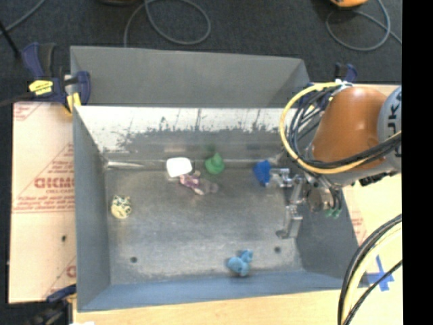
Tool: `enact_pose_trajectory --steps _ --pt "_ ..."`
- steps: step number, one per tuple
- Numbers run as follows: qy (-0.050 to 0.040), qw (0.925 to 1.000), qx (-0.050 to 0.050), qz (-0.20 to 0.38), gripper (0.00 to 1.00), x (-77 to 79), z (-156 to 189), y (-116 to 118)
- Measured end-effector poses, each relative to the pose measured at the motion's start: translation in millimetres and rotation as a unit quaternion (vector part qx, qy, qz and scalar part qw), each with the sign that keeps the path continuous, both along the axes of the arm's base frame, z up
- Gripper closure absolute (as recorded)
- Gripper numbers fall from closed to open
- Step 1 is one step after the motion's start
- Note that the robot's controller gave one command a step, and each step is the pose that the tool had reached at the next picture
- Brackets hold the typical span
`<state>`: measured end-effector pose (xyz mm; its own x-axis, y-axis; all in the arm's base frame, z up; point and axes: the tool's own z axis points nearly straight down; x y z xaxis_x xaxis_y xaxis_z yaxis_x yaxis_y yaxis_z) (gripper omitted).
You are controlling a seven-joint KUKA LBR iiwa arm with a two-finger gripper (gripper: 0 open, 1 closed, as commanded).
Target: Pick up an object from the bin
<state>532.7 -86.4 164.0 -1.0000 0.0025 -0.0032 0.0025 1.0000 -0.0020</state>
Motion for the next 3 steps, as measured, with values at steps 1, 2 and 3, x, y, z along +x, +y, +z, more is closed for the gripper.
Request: enact_pose_trajectory --steps 1,2,3 --pt "0.0005 0.9997 -0.001 0.026 0.00 53.8 -18.4 35.9" --pt "-0.0033 0.9974 0.000 0.072 0.00 70.8 -38.2 46.9" --pt "-0.0008 1.0000 0.000 0.008 0.00 64.4 -51.2 61.9"
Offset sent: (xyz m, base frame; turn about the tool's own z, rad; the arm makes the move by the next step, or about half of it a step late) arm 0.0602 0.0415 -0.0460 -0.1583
